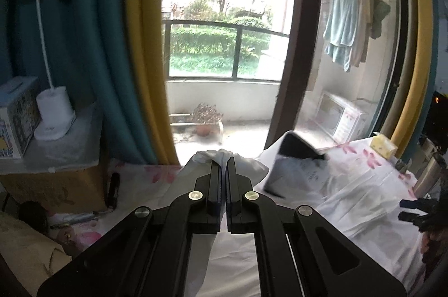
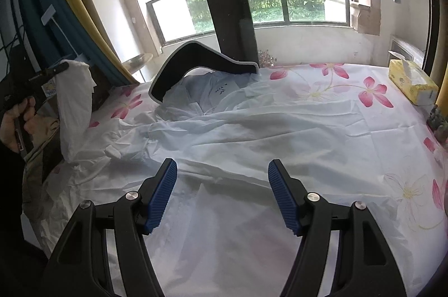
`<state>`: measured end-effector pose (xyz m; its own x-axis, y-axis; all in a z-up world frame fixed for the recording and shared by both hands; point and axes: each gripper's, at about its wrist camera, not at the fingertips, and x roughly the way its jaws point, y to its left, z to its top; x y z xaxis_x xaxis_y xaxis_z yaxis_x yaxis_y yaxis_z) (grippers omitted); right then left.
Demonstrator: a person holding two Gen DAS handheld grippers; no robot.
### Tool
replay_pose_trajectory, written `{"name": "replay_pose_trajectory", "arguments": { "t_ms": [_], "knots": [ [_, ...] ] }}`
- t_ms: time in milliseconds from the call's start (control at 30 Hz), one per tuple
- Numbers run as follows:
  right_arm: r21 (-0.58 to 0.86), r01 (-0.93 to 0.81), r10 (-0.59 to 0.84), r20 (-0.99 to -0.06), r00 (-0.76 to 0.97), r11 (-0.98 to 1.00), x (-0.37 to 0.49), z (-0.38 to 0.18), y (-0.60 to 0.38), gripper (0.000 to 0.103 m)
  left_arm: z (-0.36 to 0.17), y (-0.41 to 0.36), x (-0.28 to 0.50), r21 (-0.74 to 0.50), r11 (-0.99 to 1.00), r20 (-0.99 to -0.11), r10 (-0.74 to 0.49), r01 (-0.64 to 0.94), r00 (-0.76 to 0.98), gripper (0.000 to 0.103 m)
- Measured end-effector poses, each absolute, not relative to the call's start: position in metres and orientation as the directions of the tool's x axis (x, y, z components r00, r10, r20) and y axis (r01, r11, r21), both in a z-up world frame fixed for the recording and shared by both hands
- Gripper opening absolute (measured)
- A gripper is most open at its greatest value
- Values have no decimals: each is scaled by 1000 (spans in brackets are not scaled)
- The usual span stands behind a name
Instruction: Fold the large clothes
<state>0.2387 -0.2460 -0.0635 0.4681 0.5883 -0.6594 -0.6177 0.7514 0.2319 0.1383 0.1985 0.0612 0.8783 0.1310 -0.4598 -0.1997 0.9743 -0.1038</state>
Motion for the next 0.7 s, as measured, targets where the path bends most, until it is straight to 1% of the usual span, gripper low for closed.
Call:
{"name": "replay_pose_trajectory", "arguments": {
  "t_ms": [233, 500, 700],
  "knots": [
    [260, -614, 609, -640, 468, 746, 242, -66, -270, 68, 76, 158, 152, -80, 985, -448, 102, -153, 888, 3],
    [298, -539, 578, -661, 479, 788, 259, -83, -299, 68, 58, 113, 187, -84, 991, -494, 48, -103, 868, 3],
    [343, -493, 575, -675, 462, 800, 271, -99, -320, 68, 49, 74, 219, -106, 993, -508, -6, -56, 861, 3]
  ]
}}
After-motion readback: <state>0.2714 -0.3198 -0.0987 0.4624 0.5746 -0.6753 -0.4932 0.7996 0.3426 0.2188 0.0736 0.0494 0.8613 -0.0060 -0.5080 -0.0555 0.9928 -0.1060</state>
